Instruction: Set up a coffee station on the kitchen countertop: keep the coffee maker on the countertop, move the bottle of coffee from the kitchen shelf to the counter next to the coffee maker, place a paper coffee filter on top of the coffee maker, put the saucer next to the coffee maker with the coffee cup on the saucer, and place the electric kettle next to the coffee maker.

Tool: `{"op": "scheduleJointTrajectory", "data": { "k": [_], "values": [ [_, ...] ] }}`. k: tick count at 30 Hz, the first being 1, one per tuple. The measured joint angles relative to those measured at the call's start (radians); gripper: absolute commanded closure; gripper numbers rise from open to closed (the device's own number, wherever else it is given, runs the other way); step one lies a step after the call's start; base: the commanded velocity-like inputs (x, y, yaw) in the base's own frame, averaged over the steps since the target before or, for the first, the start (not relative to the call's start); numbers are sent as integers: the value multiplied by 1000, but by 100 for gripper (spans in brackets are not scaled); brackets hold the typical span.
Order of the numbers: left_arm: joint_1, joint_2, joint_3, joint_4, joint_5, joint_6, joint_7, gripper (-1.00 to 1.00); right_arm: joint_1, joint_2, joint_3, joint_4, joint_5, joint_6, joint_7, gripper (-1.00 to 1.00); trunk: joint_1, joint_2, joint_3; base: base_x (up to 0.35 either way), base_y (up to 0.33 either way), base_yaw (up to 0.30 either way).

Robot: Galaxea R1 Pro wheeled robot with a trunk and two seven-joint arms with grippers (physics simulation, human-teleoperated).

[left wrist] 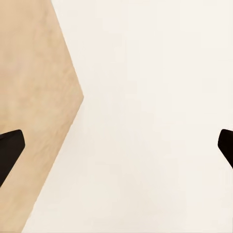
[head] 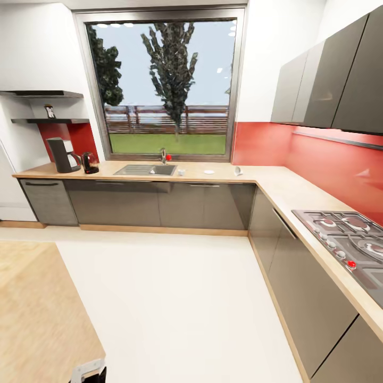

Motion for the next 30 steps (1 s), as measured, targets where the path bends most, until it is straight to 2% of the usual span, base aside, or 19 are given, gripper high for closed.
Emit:
{"op": "scheduleJointTrajectory", "data": {
  "k": [2,3,5,8,20,30],
  "values": [
    [0,2,0,0,-18,0,-1,-100,0,0,0,2,0,0,0,-100,0,0,0,0,0,0],
    [0,3,0,2,-55,-1,-3,-100,0,0,0,2,-1,0,0,-100,0,0,0,0,0,0],
    [-1,4,-1,3,-86,0,-3,-100,0,0,-1,2,-1,0,-1,-100,0,0,0,0,0,0],
    [-1,5,-1,4,-106,-1,-4,-100,0,0,-3,3,-2,0,-2,-100,0,0,0,58,34,0],
    [-1,41,-1,10,-116,-3,-6,-100,0,-1,-6,-1,-3,0,-6,-100,-1,0,0,272,59,0],
    [-1,50,-1,12,-116,-3,-7,-100,0,-1,-7,0,-3,0,-6,-100,-1,0,0,335,4,0]
  ]
}}
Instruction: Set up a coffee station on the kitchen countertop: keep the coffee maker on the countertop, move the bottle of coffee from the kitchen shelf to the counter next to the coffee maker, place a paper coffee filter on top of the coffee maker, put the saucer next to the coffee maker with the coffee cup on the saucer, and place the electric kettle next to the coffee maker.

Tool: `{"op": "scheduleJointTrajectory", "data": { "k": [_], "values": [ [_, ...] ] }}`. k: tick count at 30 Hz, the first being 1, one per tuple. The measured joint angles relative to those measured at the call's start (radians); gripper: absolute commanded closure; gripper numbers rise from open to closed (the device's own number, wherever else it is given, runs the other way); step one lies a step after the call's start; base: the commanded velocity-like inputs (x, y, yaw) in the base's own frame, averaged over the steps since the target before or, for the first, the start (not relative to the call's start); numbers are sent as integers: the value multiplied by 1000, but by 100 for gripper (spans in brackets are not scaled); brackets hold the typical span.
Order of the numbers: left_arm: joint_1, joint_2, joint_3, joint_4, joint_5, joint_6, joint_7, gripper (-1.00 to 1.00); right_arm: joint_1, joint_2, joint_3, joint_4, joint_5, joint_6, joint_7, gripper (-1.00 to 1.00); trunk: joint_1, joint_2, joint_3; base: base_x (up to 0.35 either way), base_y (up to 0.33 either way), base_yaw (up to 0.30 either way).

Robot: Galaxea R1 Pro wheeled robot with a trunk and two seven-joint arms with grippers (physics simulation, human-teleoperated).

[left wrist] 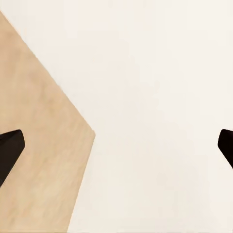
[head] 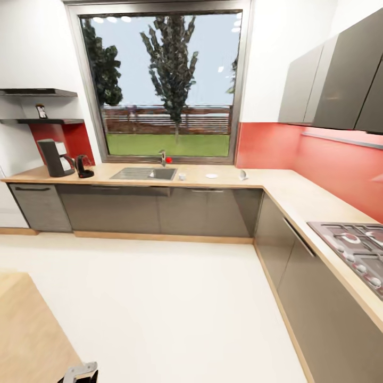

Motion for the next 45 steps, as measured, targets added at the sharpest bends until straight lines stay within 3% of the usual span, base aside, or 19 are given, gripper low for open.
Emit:
{"op": "scheduleJointTrajectory", "data": {
  "k": [23,45],
  "values": [
    [0,1,0,1,1,1,-1,-100,0,0,1,4,0,-1,0,-100,0,0,0,337,-39,0],
    [0,1,0,4,1,1,-1,-100,0,0,1,4,1,-2,-1,-100,0,0,0,338,0,-77]
  ]
}}
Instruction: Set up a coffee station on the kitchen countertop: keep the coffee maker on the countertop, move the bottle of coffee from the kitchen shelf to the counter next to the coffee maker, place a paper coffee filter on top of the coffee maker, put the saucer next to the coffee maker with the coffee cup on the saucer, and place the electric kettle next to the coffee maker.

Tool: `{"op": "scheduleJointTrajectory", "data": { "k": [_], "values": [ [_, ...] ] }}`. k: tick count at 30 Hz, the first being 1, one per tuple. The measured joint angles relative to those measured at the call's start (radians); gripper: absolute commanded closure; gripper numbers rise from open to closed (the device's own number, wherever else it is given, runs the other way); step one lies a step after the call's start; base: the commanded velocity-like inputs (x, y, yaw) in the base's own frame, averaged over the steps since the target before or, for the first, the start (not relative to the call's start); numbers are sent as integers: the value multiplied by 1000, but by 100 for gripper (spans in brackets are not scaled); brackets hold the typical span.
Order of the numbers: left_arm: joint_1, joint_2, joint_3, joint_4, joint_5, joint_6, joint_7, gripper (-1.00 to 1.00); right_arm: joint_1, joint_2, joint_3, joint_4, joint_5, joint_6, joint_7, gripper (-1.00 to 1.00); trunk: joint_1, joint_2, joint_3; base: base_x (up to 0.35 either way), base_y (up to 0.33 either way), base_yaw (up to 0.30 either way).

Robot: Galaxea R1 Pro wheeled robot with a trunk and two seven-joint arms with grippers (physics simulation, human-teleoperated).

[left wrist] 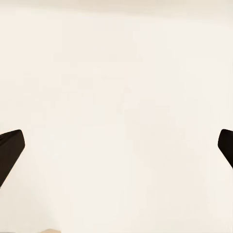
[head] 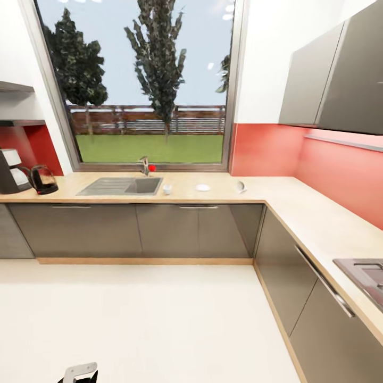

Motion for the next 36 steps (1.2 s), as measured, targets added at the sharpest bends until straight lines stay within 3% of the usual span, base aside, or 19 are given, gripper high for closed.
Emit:
{"op": "scheduleJointTrajectory", "data": {
  "k": [36],
  "values": [
    [0,0,0,0,0,0,0,-100,0,0,0,1,1,0,0,-100,0,0,0,338,0,0]
  ]
}}
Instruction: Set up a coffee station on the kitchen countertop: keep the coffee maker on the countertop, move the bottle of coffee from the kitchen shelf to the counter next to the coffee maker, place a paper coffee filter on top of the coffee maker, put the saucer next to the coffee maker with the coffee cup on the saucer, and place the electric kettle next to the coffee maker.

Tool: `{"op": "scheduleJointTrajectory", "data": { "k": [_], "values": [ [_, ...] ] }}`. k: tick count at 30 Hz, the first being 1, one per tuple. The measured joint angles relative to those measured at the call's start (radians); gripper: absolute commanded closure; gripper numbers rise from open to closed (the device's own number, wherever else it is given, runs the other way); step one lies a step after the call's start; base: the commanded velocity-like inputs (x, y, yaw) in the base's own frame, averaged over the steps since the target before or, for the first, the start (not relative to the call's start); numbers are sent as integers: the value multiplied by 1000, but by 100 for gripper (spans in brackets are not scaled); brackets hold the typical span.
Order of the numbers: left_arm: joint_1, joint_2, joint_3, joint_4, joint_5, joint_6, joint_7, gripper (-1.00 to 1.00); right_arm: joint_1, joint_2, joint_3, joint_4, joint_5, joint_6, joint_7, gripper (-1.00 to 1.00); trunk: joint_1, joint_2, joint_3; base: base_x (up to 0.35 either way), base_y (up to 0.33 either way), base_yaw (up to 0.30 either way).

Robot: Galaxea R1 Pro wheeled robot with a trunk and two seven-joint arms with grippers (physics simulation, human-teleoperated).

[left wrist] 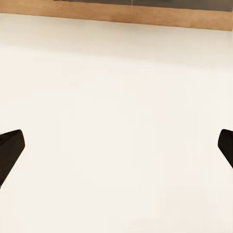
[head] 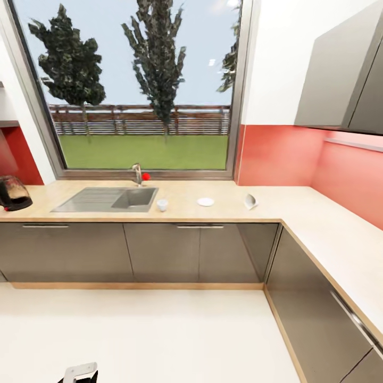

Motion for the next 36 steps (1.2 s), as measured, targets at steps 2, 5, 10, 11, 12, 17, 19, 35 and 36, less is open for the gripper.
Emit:
{"op": "scheduleJointTrajectory", "data": {
  "k": [2,5,10,11,12,17,19,35,36],
  "values": [
    [0,0,0,0,0,0,0,-100,0,0,0,0,0,0,0,-100,0,0,0,338,0,0],
    [0,-1,0,0,0,0,0,-100,0,0,0,0,0,0,0,-100,0,0,0,338,0,0],
    [0,0,0,0,0,0,0,-100,0,0,0,0,0,0,0,-100,0,0,0,338,0,0],
    [0,-1,0,0,0,0,0,-100,0,0,0,0,0,0,0,-100,0,0,0,338,0,0],
    [0,0,0,0,0,0,0,-100,0,0,0,0,0,0,0,-100,0,0,0,338,0,0],
    [0,0,0,0,0,0,0,-100,0,0,0,0,0,0,0,-100,0,0,0,338,0,0],
    [0,0,0,0,0,0,0,-100,0,0,0,0,0,0,0,-100,0,0,0,338,0,0],
    [0,-1,0,1,0,0,1,-100,0,0,0,-1,0,0,0,-100,0,0,0,338,0,0],
    [0,-1,0,1,0,0,1,-100,0,0,0,-1,0,-1,0,-100,0,0,0,338,0,0]
  ]
}}
